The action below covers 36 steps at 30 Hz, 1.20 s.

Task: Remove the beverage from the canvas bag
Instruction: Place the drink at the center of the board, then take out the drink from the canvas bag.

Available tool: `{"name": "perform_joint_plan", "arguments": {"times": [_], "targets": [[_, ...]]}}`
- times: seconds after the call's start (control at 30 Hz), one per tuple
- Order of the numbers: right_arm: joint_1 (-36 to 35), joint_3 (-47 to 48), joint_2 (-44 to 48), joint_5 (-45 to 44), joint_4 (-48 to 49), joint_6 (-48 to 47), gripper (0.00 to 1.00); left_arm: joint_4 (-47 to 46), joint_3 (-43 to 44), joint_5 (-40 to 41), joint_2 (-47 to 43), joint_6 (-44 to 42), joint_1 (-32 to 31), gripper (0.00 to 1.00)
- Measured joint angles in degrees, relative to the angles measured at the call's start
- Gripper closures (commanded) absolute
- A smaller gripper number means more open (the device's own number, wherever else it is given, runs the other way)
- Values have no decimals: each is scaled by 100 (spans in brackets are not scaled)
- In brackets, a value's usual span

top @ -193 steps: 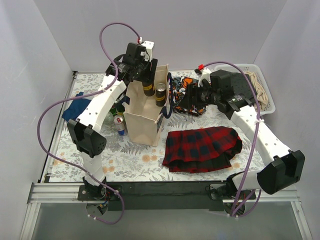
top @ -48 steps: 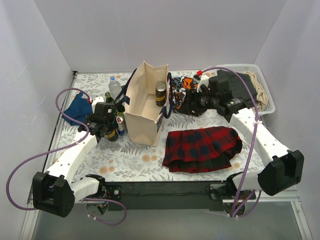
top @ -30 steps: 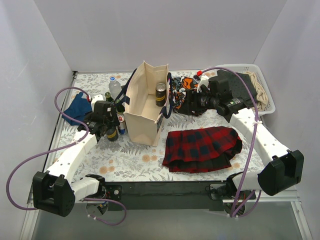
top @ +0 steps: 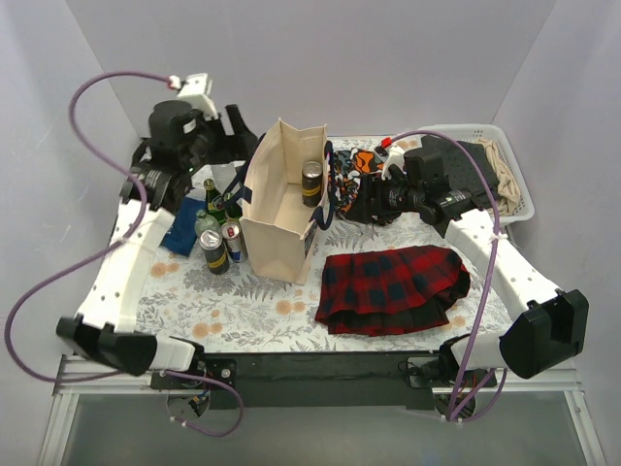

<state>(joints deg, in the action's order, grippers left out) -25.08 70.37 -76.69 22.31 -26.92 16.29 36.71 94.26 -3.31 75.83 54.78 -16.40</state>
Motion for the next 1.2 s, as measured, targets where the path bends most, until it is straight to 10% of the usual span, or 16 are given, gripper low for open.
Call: {"name": "perform_joint_plan", "arguments": {"times": [0.4, 1.2], "targets": [[0, 0, 0, -297, -11, -20, 27, 111, 1047, -492, 2809, -466, -1281, 30], [0, 247, -535, -417, -170, -149, 27, -507, 1276, 732, 4240, -275, -1421, 24]]}}
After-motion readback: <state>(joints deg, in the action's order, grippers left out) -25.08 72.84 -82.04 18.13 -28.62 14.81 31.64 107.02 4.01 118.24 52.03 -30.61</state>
